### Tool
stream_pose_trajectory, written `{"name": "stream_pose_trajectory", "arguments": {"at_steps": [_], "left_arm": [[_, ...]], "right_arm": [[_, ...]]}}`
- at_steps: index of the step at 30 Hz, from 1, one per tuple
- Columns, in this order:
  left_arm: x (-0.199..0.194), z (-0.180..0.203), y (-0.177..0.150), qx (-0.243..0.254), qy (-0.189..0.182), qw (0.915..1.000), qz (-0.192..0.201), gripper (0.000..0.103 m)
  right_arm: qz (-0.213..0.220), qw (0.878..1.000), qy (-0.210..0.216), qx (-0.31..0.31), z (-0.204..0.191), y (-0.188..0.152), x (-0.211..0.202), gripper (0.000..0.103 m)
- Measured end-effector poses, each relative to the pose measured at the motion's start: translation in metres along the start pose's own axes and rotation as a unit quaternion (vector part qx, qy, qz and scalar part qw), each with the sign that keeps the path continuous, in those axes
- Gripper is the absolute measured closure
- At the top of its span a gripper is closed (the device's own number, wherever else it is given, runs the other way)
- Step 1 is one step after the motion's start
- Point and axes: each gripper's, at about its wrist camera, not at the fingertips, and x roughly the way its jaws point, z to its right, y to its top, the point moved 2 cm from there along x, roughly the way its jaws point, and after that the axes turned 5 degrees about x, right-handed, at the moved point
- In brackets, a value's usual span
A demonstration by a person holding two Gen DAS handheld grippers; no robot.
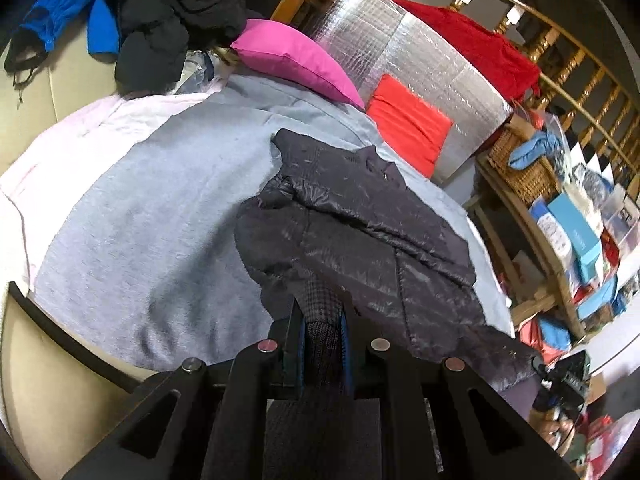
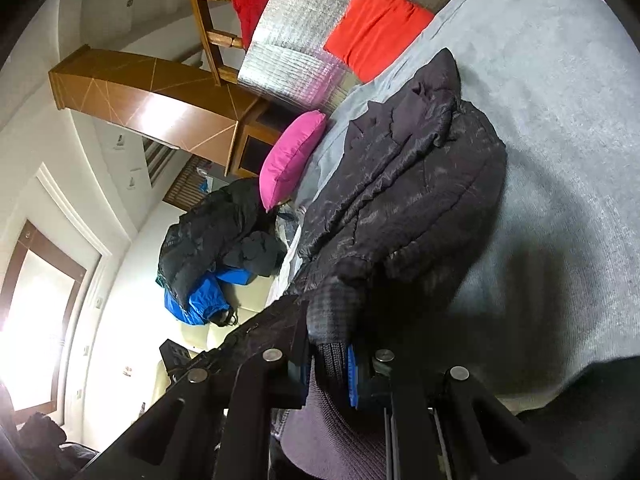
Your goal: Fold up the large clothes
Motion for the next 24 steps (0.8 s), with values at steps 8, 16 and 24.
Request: {"name": "stream_pose_trajectory", "arguments": {"at_steps": [8,16,24], "left_arm": [[-0.001,0.005,0.007,-0.003,-0.008,0.9998,0.018,0.088],[0.002,0.003,0.011,-0.001,0.005,0.9998,0.017,0.088],[0.004,-0.004,0.008,-0.006,0.005,0.9999,0.015,0.088]], "right_arm": [[0.011,1.0,0.01,0.002,-0.003,0.004,-0.001,0.088],[0.016,1.0,0.013,0.0,-0.004,0.008,-0.001,0.088],[0.014,1.0,0.008,-0.009,-0.016,0.011,0.003,0.088]]}}
